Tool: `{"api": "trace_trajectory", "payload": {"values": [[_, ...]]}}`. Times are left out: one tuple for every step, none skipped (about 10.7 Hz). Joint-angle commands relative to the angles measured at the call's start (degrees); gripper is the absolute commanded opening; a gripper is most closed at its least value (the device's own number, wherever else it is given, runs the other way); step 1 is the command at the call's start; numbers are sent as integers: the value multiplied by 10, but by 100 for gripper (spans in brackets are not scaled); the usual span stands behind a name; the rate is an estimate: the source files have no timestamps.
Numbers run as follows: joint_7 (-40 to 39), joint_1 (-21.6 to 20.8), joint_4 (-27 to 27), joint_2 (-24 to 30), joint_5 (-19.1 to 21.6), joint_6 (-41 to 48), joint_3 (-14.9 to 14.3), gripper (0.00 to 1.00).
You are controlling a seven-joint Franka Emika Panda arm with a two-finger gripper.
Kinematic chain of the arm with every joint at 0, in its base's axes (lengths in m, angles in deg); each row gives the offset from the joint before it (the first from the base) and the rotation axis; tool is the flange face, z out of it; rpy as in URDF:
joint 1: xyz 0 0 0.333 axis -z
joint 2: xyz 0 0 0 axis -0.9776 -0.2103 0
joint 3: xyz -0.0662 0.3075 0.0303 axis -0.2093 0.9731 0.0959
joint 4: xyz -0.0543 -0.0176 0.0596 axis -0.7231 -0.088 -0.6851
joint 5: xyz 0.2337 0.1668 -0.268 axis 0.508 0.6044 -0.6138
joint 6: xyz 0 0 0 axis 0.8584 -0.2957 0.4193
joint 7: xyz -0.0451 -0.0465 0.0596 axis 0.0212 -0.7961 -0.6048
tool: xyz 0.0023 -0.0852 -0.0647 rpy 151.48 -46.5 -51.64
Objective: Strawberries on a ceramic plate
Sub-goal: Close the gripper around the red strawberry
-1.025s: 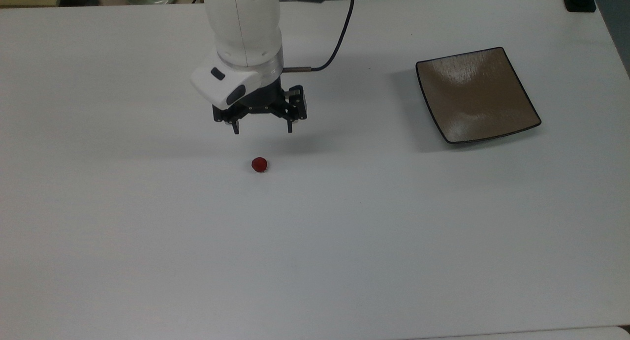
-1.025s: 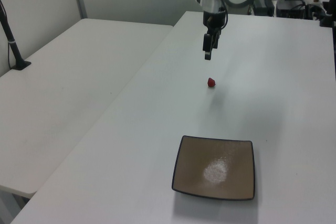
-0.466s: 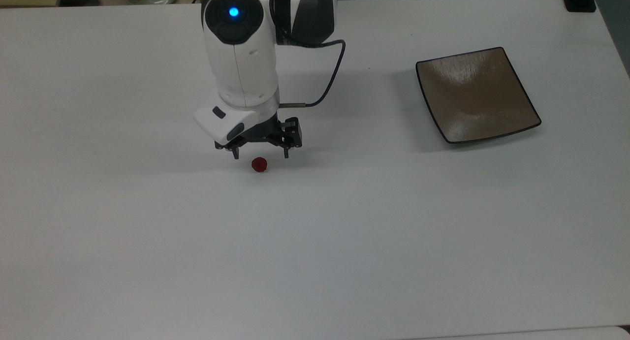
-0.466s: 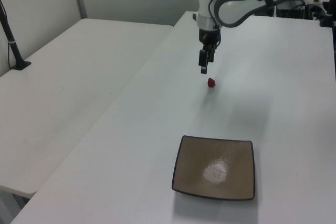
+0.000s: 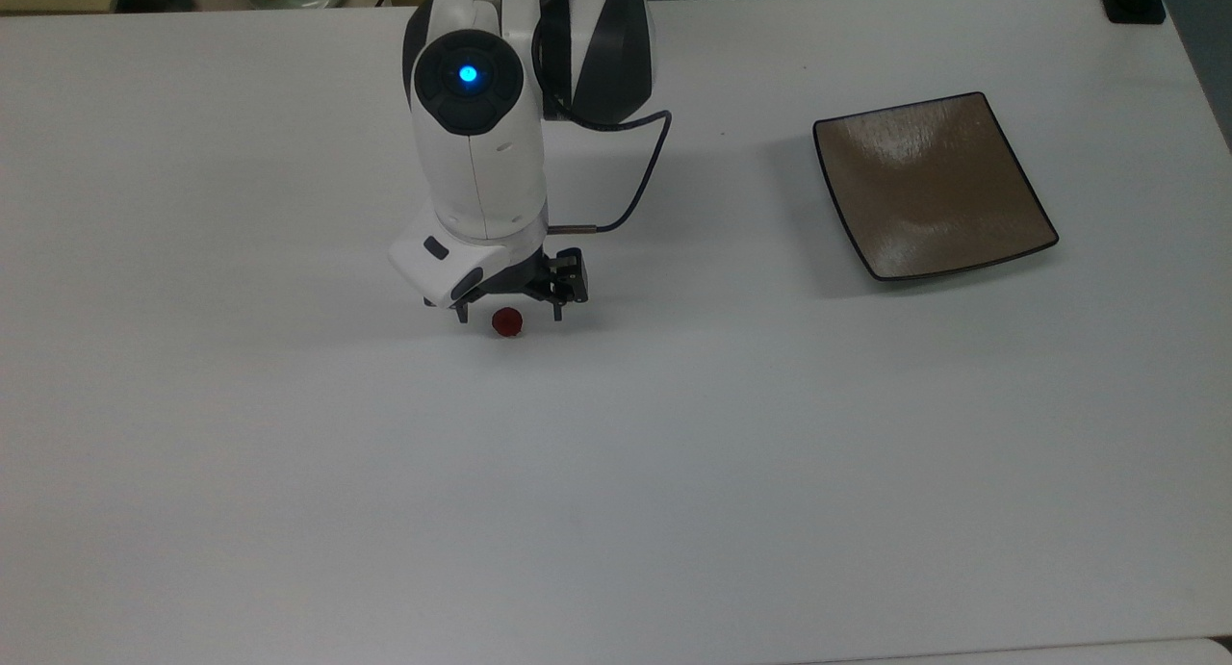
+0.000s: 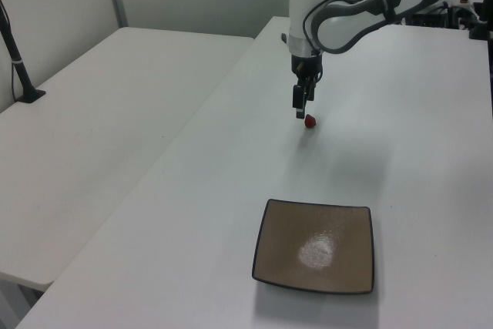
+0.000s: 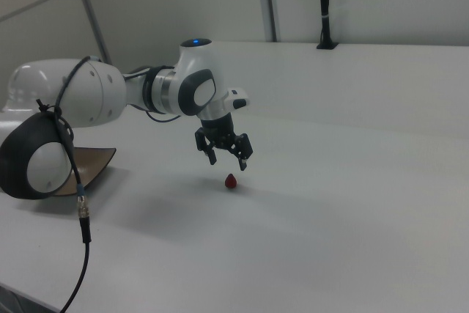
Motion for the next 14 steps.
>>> {"api": "trace_trajectory", "payload": {"values": [[-12, -1, -11, -13, -9, -45, -2, 100], [-22, 0, -11, -13, -10, -45, -2, 95], [-34, 0, -17, -12, -10, -43, -2, 89], [-45, -1, -22, -12, -10, -42, -2, 83], [-56, 0, -24, -12, -11, -41, -2, 73], [-69, -1, -25, -12, -17, -40, -2, 64], [-72, -1, -28, -12, -20, -40, -2, 58], [-75, -1, -32, -11, -27, -38, -2, 55], [-78, -2, -33, -11, -28, -37, -2, 52], [-78, -2, -36, -9, -29, -36, -2, 48], [-78, -2, -36, -8, -29, -29, -2, 45], [-79, -3, -36, -8, -34, -16, -2, 42], [-78, -4, -36, -7, -38, -10, -2, 41], [-78, -4, -36, -7, -38, -9, -2, 35]]}}
